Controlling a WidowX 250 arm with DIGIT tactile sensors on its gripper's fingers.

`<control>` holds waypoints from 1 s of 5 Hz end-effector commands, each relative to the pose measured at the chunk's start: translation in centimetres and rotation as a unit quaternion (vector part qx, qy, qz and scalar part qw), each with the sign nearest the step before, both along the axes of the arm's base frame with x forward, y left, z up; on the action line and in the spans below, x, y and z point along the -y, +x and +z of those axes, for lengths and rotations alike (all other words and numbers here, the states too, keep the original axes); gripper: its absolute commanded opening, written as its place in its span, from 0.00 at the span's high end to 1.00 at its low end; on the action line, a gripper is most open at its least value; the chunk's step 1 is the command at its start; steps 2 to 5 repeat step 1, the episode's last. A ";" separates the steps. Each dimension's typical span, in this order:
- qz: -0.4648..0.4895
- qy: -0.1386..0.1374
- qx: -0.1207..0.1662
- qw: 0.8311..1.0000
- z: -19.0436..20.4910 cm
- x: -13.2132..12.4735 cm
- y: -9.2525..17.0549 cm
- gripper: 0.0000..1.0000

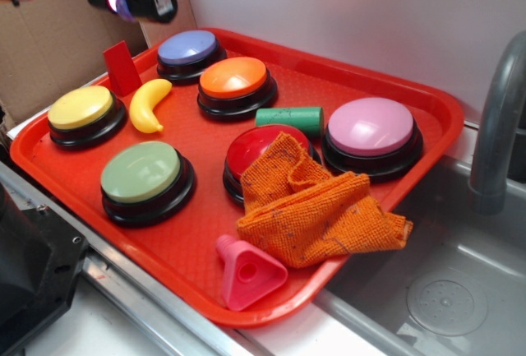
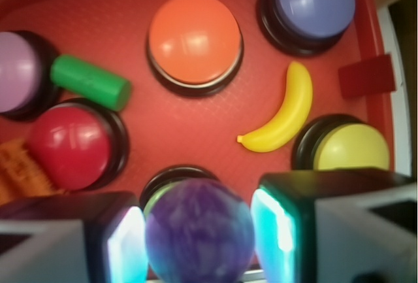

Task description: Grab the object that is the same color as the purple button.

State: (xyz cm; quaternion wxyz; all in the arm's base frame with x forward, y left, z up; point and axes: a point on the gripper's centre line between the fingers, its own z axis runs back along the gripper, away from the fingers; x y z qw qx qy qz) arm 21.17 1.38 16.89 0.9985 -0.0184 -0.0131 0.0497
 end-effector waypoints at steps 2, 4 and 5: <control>0.009 -0.006 0.042 0.999 2.4 -0.9 -0.3 1.00; 0.009 -0.006 0.042 0.999 2.4 -0.9 -0.3 1.00; 0.009 -0.006 0.042 0.999 2.4 -0.9 -0.3 1.00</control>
